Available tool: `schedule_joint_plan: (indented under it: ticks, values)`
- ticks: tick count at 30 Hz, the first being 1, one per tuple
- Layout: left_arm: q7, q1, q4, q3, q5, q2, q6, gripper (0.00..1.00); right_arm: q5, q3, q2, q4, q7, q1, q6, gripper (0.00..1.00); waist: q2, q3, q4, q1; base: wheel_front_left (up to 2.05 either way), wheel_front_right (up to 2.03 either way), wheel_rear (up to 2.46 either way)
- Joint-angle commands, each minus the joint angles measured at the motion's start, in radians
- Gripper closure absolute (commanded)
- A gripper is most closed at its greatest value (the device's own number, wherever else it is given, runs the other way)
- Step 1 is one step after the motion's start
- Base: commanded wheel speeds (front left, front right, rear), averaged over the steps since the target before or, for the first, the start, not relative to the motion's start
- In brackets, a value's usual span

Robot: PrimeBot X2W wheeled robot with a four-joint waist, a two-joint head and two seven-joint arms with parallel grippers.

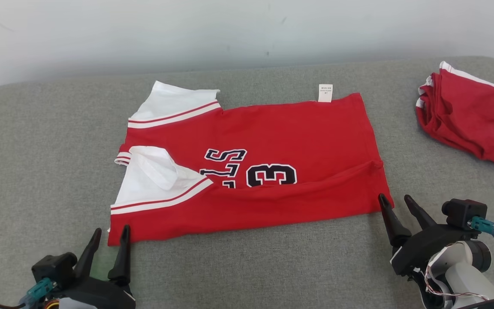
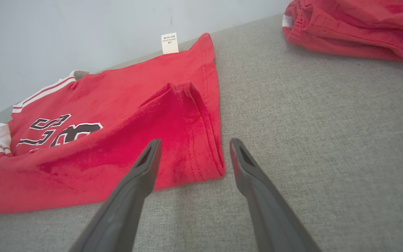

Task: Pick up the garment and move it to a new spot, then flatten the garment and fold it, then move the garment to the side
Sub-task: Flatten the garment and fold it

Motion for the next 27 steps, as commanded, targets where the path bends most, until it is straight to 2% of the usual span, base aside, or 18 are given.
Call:
schedule_joint_plan:
  ticks: [1, 20, 21, 22, 23, 24, 25, 26, 27]
  values:
    - [-0.003, 0.015, 0.014, 0.01, 0.011, -0.005, -0.005, 0.0, -0.02, -0.003, 0.003, 0.005, 0.003, 0.003, 0.0, 0.0, -0.0001, 0.008, -0.003, 0.0001, 0.0, 0.0, 0.0]
    - [-0.003, -0.044, 0.149, 0.08, 0.055, -0.057, -0.044, 0.0, -0.111, -0.02, 0.053, 0.095, -0.011, -0.041, 0.0, 0.0, -0.0001, 0.043, -0.001, 0.0001, 0.0, 0.0, 0.0]
    - [-0.003, -0.047, 0.157, 0.082, 0.058, -0.06, -0.046, 0.0, -0.113, -0.018, 0.058, 0.101, -0.011, -0.045, 0.0, 0.07, -0.0001, 0.045, -0.001, 0.0001, 0.0, 0.0, 0.0]
    - [-0.003, -0.05, 0.167, 0.083, 0.06, -0.064, -0.048, 0.0, -0.114, -0.017, 0.061, 0.107, -0.011, -0.048, 0.0, 0.25, -0.0001, 0.046, -0.001, 0.0001, 0.0, 0.0, 0.0]
    - [-0.002, -0.056, 0.176, 0.084, 0.061, -0.065, -0.05, 0.0, -0.114, -0.015, 0.064, 0.114, -0.013, -0.053, 0.0, 0.55, -0.0001, 0.048, -0.001, 0.0001, 0.0, 0.0, 0.0]
    - [-0.002, -0.062, 0.186, 0.089, 0.063, -0.066, -0.051, 0.0, -0.118, -0.012, 0.066, 0.121, -0.014, -0.058, 0.0, 0.6, -0.0001, 0.049, 0.0, 0.0001, 0.0, 0.0, 0.0]
    - [-0.002, -0.065, 0.203, 0.093, 0.064, -0.066, -0.049, 0.0, -0.12, -0.008, 0.069, 0.128, -0.017, -0.064, 0.0, 0.71, -0.0001, 0.051, 0.001, 0.0001, 0.0, 0.0, 0.0]
    - [0.0, -0.069, 0.219, 0.095, 0.065, -0.067, -0.049, 0.51, -0.122, -0.004, 0.073, 0.135, -0.02, -0.068, 0.0, 1.0, -0.0001, 0.052, 0.001, 0.0001, 0.0, 0.0, 0.0]
    - [0.0, -0.076, 0.228, 0.099, 0.064, -0.069, -0.051, 0.68, -0.122, -0.002, 0.076, 0.142, -0.022, -0.071, 0.0, 1.0, -0.0001, 0.053, 0.002, 0.0001, 0.0, 0.0, 0.0]
